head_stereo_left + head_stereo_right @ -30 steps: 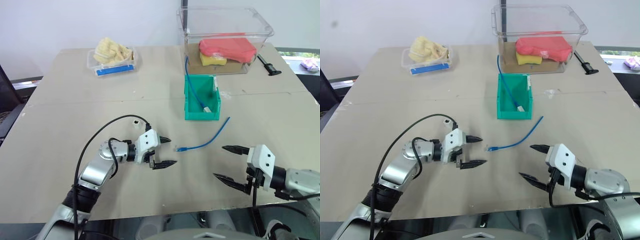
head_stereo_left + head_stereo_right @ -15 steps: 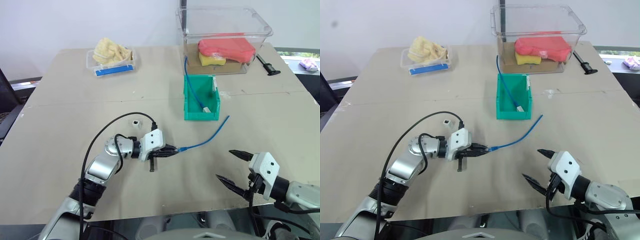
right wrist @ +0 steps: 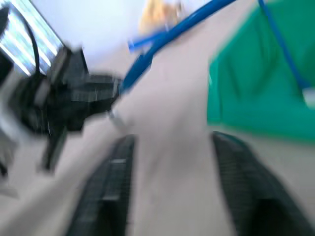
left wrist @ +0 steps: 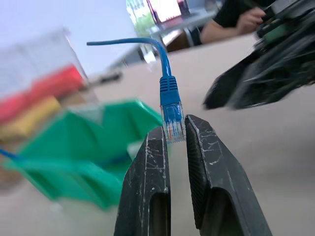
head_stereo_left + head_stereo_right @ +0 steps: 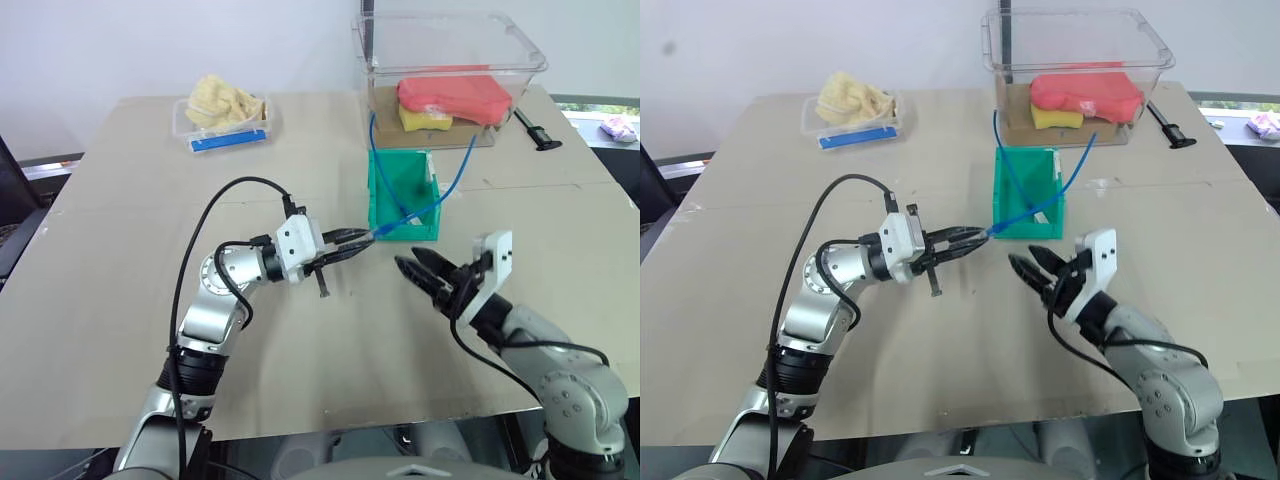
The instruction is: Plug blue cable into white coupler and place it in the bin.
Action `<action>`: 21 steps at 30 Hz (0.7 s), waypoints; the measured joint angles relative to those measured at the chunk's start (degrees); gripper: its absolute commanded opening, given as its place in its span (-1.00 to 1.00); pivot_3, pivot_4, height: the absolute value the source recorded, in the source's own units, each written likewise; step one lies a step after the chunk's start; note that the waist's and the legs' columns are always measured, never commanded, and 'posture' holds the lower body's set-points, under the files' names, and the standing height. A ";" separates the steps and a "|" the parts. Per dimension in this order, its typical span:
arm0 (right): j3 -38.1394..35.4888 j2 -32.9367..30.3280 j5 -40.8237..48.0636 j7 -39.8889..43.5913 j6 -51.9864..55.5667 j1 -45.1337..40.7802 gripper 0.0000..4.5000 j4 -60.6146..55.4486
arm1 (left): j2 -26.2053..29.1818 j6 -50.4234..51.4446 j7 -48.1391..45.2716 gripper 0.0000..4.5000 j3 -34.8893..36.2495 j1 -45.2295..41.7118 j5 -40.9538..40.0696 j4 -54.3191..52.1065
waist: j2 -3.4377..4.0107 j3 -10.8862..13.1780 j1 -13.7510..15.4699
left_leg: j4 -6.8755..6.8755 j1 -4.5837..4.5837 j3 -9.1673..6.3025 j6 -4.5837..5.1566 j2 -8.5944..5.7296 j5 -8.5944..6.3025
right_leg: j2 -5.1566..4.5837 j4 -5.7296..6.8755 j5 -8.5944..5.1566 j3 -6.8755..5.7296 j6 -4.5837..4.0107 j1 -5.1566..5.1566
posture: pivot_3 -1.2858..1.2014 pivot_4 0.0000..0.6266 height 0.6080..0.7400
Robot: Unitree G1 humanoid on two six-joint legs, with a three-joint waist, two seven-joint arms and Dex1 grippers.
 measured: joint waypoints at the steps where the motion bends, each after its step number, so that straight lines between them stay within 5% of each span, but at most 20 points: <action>1: -0.69 1.00 1.46 -0.91 0.45 -1.57 -0.07 0.71 | -0.10 -0.81 0.32 -1.00 0.01 -0.18 0.42 0.14 | 0.01 0.00 -0.01 | -0.03 0.00 -0.01 0.00 -0.02 0.00 | 0.00 0.01 0.00 0.00 -0.01 -0.01 | 0.03 -0.52 1.00; 10: -3.11 2.94 15.66 -6.49 2.91 -10.12 -0.07 6.46 | -0.35 -5.63 3.03 -1.00 0.03 -1.03 2.92 2.85 | 0.03 0.00 -0.19 | -0.04 -0.02 0.00 0.02 -0.09 -0.01 | 0.01 0.02 0.00 0.01 -0.01 -0.04 | 0.03 -0.52 1.00; 20: -0.29 2.14 18.31 -9.58 2.97 -13.37 -0.07 9.80 | -0.26 -7.23 3.84 -1.00 0.03 -1.24 3.38 2.99 | 0.03 0.00 -0.39 | -0.03 0.00 0.01 0.03 -0.14 -0.01 | 0.02 0.10 0.00 0.02 -0.01 -0.05 | 0.03 -0.52 1.00; 21: -0.24 2.08 18.41 -9.77 2.94 -13.50 -0.25 10.05 | -0.25 -7.29 3.91 -1.00 0.03 -1.24 3.45 2.99 | 0.03 0.00 -0.38 | -0.03 0.00 0.01 0.03 -0.14 -0.01 | 0.02 0.10 0.00 0.02 -0.01 -0.05 | 0.03 -0.52 1.00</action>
